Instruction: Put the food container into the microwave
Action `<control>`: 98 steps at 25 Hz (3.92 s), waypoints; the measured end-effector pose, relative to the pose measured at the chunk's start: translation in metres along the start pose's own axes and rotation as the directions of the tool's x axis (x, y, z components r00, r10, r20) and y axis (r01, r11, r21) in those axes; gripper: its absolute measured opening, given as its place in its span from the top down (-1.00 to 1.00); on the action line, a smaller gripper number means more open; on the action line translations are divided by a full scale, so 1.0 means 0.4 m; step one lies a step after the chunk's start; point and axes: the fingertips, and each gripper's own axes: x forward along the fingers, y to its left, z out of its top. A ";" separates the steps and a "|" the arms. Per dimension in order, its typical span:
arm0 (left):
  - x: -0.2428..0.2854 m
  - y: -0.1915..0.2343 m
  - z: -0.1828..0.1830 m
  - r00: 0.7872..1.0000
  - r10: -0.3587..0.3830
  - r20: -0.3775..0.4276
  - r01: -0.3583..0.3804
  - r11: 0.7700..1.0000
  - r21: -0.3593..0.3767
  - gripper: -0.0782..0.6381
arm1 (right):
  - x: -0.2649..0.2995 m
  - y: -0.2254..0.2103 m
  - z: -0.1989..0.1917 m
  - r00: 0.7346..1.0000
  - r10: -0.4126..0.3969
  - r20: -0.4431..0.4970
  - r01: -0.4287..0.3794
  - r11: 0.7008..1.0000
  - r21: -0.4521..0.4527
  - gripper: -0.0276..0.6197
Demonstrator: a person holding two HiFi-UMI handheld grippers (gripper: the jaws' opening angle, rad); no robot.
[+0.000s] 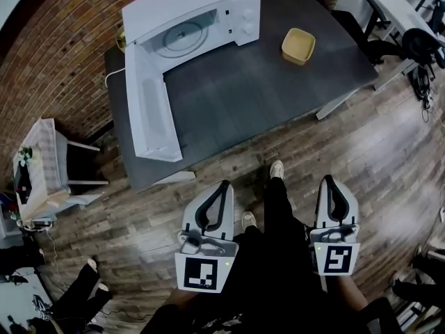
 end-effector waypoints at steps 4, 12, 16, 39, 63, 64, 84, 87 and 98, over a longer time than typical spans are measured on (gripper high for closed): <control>0.109 0.025 -0.005 0.999 -0.001 -0.049 0.002 1.000 0.003 0.79 | 0.110 -0.044 -0.014 1.000 0.003 -0.002 -0.003 0.999 0.038 0.72; 0.381 0.018 0.079 0.997 -0.013 -0.074 0.017 0.998 0.055 0.79 | 0.337 -0.214 -0.023 1.000 0.017 -0.002 -0.017 0.995 0.099 0.72; 0.469 0.018 0.107 0.994 0.008 -0.105 0.004 0.994 0.109 0.79 | 0.430 -0.282 -0.007 1.000 0.020 -0.003 -0.019 0.993 0.112 0.72; 0.393 0.313 0.120 0.985 0.172 -0.014 -0.172 0.985 -0.011 0.79 | 0.644 -0.016 0.180 0.977 0.204 0.066 -0.203 0.979 -0.026 0.72; 0.485 0.428 0.035 0.940 0.287 -0.185 -0.301 0.953 -0.047 0.79 | 1.012 -0.241 -0.295 0.700 0.268 -0.662 -0.542 0.804 -0.247 0.29; 0.495 0.429 0.033 0.934 0.297 -0.196 -0.311 0.950 -0.042 0.79 | 1.027 -0.251 -0.313 0.671 0.282 -0.686 -0.562 0.797 -0.222 0.29; 0.586 0.416 -0.031 0.877 0.404 -0.262 -0.423 0.906 -0.017 0.78 | 1.088 -0.185 -0.493 0.344 0.384 -0.857 -0.767 0.641 -0.021 0.68; 0.587 0.426 -0.037 0.873 0.422 -0.243 -0.443 0.896 -0.038 0.79 | 1.035 -0.125 -0.427 0.309 0.436 -0.845 -0.833 0.553 -0.020 0.69; 0.493 0.448 -0.039 0.820 0.524 -0.230 -0.544 0.838 -0.032 0.79 | 0.841 0.260 -0.282 0.108 0.572 -0.813 -0.990 -0.011 -0.139 0.69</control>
